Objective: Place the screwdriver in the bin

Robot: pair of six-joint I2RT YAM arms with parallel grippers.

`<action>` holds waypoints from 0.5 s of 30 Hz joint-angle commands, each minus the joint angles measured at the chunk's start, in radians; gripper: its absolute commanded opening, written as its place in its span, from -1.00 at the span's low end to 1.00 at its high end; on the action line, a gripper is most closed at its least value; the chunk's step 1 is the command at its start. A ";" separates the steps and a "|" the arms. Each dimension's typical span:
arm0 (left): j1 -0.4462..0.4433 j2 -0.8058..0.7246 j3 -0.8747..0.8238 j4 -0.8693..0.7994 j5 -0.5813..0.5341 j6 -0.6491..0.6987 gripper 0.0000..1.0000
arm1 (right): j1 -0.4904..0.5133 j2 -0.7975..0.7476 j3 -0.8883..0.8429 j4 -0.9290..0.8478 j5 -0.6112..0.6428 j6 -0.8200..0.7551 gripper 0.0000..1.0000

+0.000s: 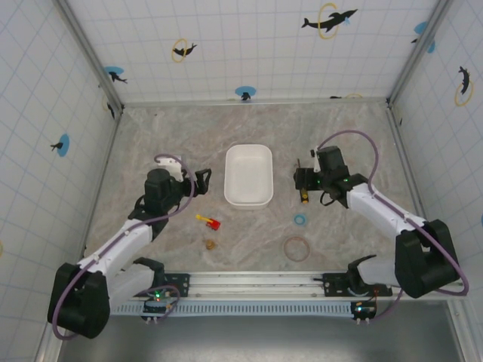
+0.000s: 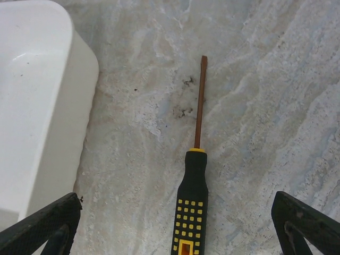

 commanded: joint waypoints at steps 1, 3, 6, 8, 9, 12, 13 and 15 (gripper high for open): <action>-0.006 -0.030 -0.004 -0.084 -0.025 -0.053 0.95 | 0.019 0.046 0.000 -0.042 0.043 0.031 0.87; -0.009 -0.034 0.000 -0.103 -0.017 -0.049 0.95 | 0.026 0.073 0.006 -0.051 0.054 0.030 0.86; -0.012 -0.030 0.012 -0.131 -0.013 -0.050 0.95 | 0.039 0.110 0.013 -0.055 0.057 0.032 0.84; -0.013 -0.030 0.014 -0.143 -0.011 -0.055 0.95 | 0.052 0.130 0.021 -0.060 0.067 0.041 0.83; -0.014 -0.031 0.013 -0.146 -0.012 -0.057 0.95 | 0.059 0.136 0.021 -0.058 0.070 0.045 0.83; -0.016 -0.033 0.012 -0.151 -0.013 -0.061 0.95 | 0.076 0.155 0.026 -0.052 0.080 0.057 0.81; -0.016 -0.032 0.014 -0.155 -0.014 -0.061 0.95 | 0.078 0.163 0.030 -0.052 0.081 0.057 0.80; -0.017 -0.027 0.018 -0.163 -0.014 -0.060 0.95 | 0.081 0.178 0.039 -0.059 0.090 0.057 0.77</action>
